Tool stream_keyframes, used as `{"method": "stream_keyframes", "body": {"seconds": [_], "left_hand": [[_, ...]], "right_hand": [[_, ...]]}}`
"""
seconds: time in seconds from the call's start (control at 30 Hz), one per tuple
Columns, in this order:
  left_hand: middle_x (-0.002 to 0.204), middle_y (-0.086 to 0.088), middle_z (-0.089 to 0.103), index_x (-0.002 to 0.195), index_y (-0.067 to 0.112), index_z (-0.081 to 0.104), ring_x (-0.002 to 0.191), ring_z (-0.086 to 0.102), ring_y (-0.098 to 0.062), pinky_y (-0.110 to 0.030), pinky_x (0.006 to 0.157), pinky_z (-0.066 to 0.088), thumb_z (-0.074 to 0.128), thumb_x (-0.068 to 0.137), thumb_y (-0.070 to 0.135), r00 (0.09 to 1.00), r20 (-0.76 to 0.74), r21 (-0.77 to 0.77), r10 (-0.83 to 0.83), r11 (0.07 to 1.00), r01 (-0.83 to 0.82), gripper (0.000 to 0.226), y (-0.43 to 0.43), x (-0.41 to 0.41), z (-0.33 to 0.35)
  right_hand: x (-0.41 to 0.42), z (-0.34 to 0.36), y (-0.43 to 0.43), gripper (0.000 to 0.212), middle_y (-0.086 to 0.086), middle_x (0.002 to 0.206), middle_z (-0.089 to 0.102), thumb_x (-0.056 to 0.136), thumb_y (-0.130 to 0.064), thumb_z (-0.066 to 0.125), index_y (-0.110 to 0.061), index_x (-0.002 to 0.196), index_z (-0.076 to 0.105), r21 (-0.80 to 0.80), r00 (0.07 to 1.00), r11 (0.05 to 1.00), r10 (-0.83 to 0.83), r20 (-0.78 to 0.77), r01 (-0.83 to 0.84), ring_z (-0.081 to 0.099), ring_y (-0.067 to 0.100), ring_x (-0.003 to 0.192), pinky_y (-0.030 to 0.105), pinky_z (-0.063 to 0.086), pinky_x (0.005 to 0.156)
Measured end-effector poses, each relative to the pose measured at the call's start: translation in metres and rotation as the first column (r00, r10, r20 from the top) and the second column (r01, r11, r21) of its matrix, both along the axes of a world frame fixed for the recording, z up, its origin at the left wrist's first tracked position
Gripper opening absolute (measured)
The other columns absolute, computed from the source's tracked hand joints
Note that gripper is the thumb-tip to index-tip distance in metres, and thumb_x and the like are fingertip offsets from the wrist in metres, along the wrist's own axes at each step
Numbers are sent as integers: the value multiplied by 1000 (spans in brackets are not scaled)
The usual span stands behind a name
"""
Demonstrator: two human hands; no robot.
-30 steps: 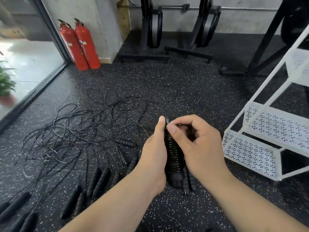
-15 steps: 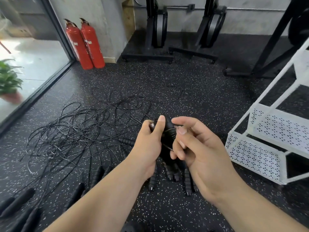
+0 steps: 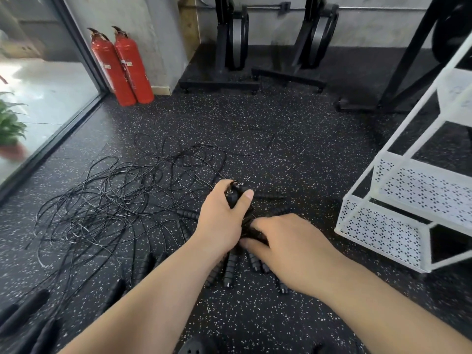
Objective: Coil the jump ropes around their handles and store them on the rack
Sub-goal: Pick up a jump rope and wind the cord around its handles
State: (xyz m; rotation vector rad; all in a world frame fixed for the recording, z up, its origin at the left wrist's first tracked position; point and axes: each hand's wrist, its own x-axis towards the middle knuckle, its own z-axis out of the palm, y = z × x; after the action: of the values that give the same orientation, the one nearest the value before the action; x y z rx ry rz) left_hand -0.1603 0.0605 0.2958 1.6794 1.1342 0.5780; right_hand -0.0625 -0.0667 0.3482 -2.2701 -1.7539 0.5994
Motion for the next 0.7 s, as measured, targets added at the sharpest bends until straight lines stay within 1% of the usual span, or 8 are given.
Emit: {"method": "stream_keyframes", "body": {"seconds": [0.17,0.27,0.33,0.4,0.5,0.57,0.63,0.7], "left_hand": [[102,6,81,115,22,64,100,76,-15,-47,102,57,68,104,29,985,165,-150,-45,986,70,14,2,-5,6],[102,2,81,116,21,65,102,77,-23,-51,102,57,69,104,31,981,182,-186,-71,977,106,16,2,-8,7],[102,2,80,114,26,66,101,76,-23,-44,97,58,71,103,34,983,159,-165,-91,979,117,15,3,-8,8],[100,3,78,112,29,67,95,72,-17,-35,88,57,71,103,37,982,154,-143,-108,981,131,13,4,-8,10],[98,5,76,114,26,70,94,69,-13,-40,95,56,70,102,43,946,262,-237,-189,938,253,21,-1,-8,17],[104,1,74,118,23,70,100,68,-15,-45,103,54,69,98,48,912,359,-312,-201,895,320,32,-5,-7,22],[116,-10,75,123,17,70,110,69,-22,-49,110,53,68,98,46,877,442,-354,-190,861,365,38,-8,-6,28],[130,-19,72,128,12,69,119,69,-29,-55,114,50,67,100,42,842,515,-384,-163,834,396,42,-8,-6,33]], "right_hand": [[-1,8,-2,45,-9,72,59,110,-56,38,-27,79,54,83,996,993,81,31,-83,55,9,73,42,51,74],[-1,11,-7,48,-9,69,54,110,-55,37,-26,72,44,134,991,985,100,88,-111,49,9,66,40,46,67],[3,10,-11,46,-11,70,56,109,-54,42,-27,72,51,178,994,979,88,59,-97,54,8,69,38,50,69],[13,9,-11,36,-17,79,66,106,-55,50,-33,83,68,221,998,975,37,-51,-24,63,3,77,30,54,75],[39,12,-6,15,-27,91,75,95,-53,69,-44,98,80,266,958,949,-97,-268,170,68,-6,85,18,53,80],[55,12,-2,4,-16,85,77,90,-43,81,-39,91,82,298,890,911,-135,-435,284,69,8,78,32,57,77],[61,10,0,4,-4,83,78,86,-34,87,-33,88,84,310,824,889,-120,-553,338,70,28,84,46,59,83],[61,7,3,7,5,86,78,84,-30,89,-28,89,84,338,770,865,-83,-632,371,70,36,86,53,60,84]]}}
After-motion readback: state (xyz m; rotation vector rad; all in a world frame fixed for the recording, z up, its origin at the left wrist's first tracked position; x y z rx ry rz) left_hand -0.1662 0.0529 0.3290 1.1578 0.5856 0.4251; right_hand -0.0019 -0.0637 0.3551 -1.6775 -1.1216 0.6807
